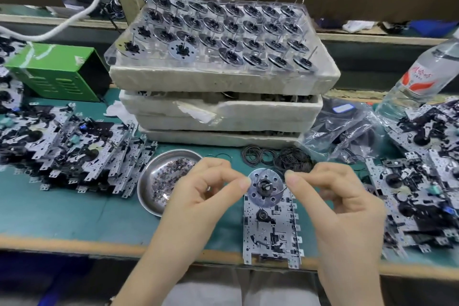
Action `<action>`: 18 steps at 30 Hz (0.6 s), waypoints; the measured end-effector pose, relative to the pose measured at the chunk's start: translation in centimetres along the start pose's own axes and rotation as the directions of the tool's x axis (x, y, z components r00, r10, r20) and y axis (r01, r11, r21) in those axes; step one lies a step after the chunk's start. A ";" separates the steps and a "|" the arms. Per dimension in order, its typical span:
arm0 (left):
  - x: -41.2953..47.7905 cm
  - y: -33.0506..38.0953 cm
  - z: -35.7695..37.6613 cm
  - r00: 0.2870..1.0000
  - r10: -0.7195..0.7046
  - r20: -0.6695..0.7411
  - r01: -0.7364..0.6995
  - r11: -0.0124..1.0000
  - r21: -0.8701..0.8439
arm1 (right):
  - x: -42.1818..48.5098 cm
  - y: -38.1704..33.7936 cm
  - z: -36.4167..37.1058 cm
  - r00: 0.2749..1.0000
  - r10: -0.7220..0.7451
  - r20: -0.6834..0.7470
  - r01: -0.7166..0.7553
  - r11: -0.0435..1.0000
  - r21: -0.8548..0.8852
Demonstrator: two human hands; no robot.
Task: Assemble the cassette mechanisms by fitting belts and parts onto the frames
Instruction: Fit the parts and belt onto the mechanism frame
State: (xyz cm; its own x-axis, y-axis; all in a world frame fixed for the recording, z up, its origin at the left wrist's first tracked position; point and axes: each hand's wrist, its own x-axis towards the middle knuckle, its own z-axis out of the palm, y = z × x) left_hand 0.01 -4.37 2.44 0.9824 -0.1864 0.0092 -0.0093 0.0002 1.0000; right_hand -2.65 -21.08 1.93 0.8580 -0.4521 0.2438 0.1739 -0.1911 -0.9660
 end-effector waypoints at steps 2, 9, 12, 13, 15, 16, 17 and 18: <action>0.1 -0.2 0.0 0.997 0.065 0.044 -0.067 0.997 0.037 | 0.3 0.0 -0.6 0.998 0.048 0.046 -0.049 0.998 0.032; 0.3 -2.5 0.1 0.863 0.494 0.104 -0.481 0.741 0.468 | 3.0 0.7 -3.2 0.640 0.264 0.721 -0.603 0.755 0.258; 0.5 -3.8 0.4 0.683 0.710 0.171 -0.634 0.459 0.622 | 3.3 0.7 -3.3 0.590 0.218 0.777 -0.599 0.764 0.240; 0.7 -4.1 0.6 0.620 0.758 0.200 -0.669 0.378 0.640 | 3.4 0.9 -3.3 0.591 0.231 0.773 -0.579 0.789 0.207; 1.3 -5.0 0.9 0.510 0.820 0.260 -0.714 0.236 0.659 | 3.7 1.4 -3.5 0.603 0.268 0.752 -0.524 0.843 0.119; 1.8 -5.4 1.1 0.481 0.834 0.270 -0.729 0.209 0.652 | 3.8 1.7 -3.7 0.606 0.280 0.744 -0.497 0.864 0.080; 2.3 -5.8 1.2 0.470 0.841 0.267 -0.743 0.213 0.634 | 3.9 2.2 -3.9 0.613 0.289 0.736 -0.475 0.878 0.051; 2.7 -6.0 1.4 0.467 0.844 0.263 -0.760 0.232 0.607 | 4.0 2.6 -4.1 0.627 0.299 0.719 -0.456 0.889 0.028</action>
State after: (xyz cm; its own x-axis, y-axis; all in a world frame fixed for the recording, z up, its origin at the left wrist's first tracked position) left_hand 2.46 -6.26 -3.53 0.4022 -0.3451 0.8480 -0.8619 -0.4551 0.2236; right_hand -0.78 -26.97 0.69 0.9375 0.2863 -0.1976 -0.2234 0.0602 -0.9729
